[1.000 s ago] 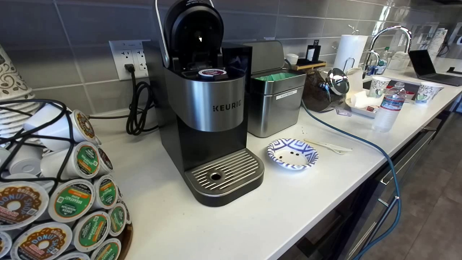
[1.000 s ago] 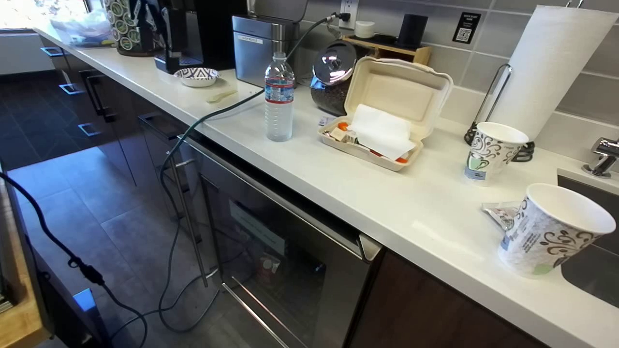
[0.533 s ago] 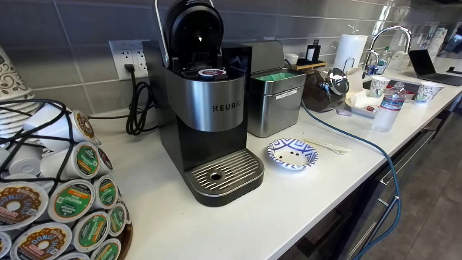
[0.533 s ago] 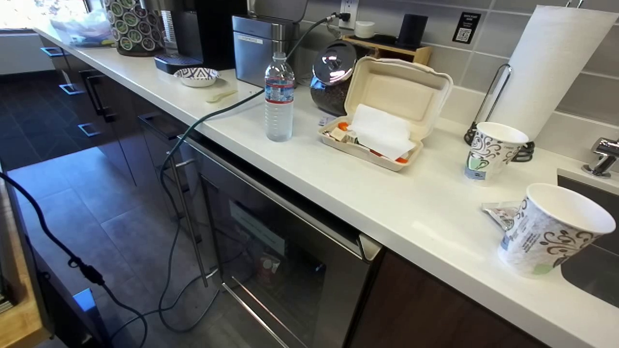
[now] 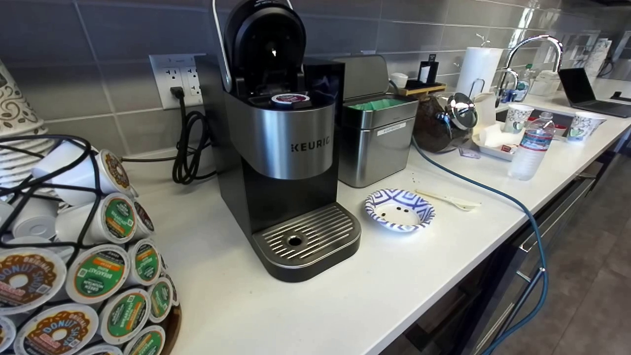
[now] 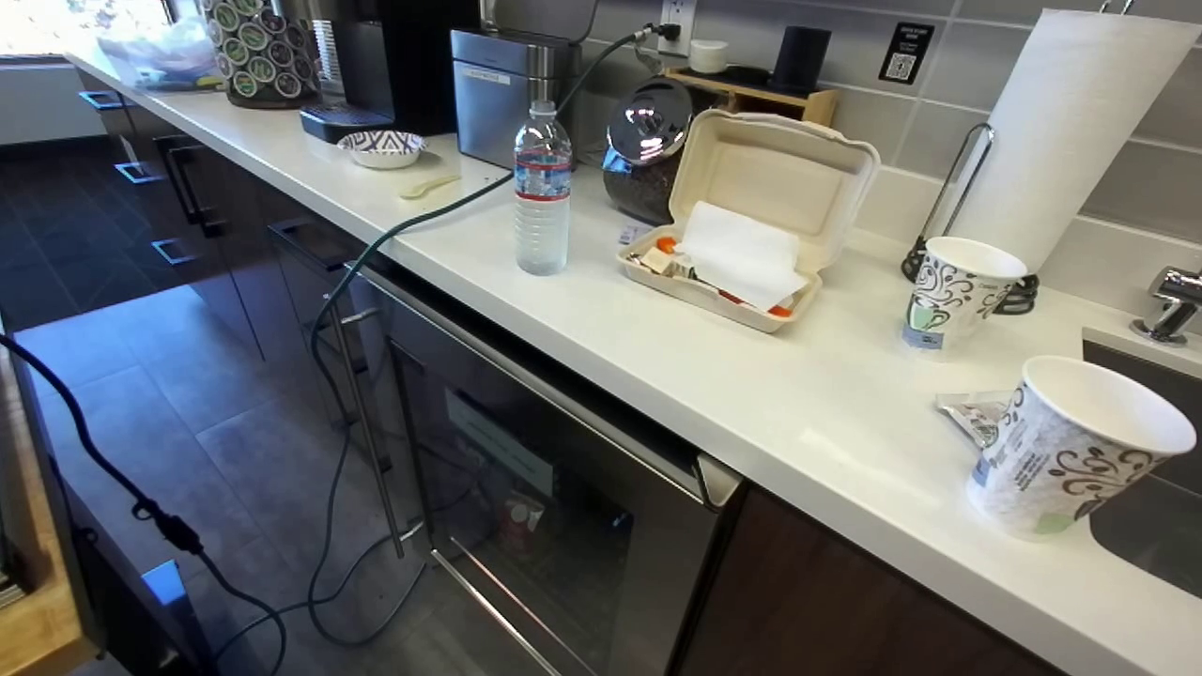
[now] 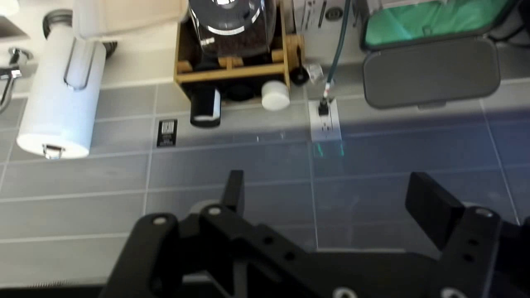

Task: Place one coffee cup on the left side of the counter.

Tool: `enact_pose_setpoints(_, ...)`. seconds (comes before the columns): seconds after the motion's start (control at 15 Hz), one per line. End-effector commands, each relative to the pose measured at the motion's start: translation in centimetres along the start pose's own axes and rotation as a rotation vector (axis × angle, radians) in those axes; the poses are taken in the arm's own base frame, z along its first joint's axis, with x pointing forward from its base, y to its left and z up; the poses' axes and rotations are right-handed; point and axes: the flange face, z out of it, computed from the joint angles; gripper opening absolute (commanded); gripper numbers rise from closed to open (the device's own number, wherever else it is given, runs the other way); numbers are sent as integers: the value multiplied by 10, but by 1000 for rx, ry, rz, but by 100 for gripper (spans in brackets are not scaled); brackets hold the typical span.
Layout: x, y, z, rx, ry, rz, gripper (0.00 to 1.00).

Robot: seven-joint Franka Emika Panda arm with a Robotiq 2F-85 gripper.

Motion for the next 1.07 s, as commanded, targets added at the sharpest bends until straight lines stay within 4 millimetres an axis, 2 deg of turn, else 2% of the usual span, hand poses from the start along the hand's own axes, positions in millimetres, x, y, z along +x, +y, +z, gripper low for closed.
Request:
enact_pose_setpoints(0.0,8,-7,-7,3,22,-3,100)
enact_pose_setpoints(0.2,6,-1,-3,0,13,3,100)
enact_pose_setpoints(0.27,5,-1,-1,-14,3,76,100)
enact_pose_setpoints(0.4,29,-16,-1,-22,62,165,100)
enact_pose_setpoints(0.67,87,-58,-32,-44,173,205,100)
enact_pose_setpoints(0.8,117,-69,-42,-50,231,201,100)
enact_pose_setpoints(1.0,152,-76,-39,-41,285,176,100)
